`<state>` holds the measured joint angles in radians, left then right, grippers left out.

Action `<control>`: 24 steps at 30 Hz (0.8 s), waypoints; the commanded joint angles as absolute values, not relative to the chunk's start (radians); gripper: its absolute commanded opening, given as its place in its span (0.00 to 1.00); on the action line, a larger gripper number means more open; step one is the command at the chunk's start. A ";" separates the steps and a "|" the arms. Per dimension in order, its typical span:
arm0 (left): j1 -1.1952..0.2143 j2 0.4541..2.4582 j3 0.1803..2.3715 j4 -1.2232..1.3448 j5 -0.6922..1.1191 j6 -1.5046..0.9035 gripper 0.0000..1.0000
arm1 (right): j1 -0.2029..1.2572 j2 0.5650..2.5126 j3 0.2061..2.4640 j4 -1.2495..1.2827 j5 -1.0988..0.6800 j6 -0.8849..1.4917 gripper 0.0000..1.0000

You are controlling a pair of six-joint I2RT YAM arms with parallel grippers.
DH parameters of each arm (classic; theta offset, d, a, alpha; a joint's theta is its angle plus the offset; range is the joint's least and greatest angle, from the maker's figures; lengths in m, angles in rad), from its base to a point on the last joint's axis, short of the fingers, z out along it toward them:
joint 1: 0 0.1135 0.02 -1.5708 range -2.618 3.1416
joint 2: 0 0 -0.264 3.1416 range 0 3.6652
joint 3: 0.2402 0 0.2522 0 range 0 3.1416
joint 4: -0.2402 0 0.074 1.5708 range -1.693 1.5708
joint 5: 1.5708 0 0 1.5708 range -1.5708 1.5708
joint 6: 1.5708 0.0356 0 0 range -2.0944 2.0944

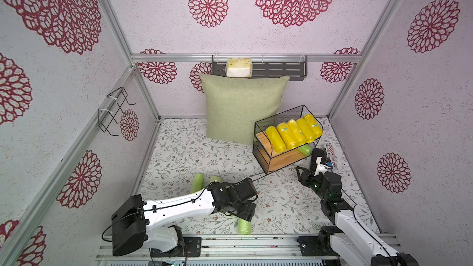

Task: Sort the rolls of trash bags by color and place them on the shelf
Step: Pick up the roll of trash bags from the center of the board.

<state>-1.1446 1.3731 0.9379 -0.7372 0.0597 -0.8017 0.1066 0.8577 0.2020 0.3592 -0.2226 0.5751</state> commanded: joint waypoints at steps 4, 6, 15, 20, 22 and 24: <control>-1.121 1.453 0.917 -0.723 0.132 -0.788 0.73 | 0.111 0.861 0.207 0.402 -0.252 0.564 0.51; -1.113 1.484 0.922 -0.712 0.144 -0.778 0.73 | 0.111 0.854 0.207 0.395 -0.248 0.562 0.51; -1.079 1.623 0.976 -0.607 0.156 -0.738 0.75 | 0.111 0.856 0.202 0.392 -0.245 0.576 0.51; -1.079 1.729 1.041 -0.603 0.063 -0.709 0.74 | 0.112 0.870 0.215 0.391 -0.251 0.574 0.51; -1.077 1.766 1.051 -0.567 0.043 -0.710 0.72 | 0.112 0.881 0.222 0.394 -0.256 0.575 0.51; -1.077 1.794 1.067 -0.548 0.038 -0.701 0.69 | 0.112 0.888 0.227 0.392 -0.265 0.577 0.51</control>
<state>-1.0878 1.7653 1.0462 -0.5995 0.0841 -0.7273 0.1074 0.8822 0.2024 0.3687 -0.2420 0.5762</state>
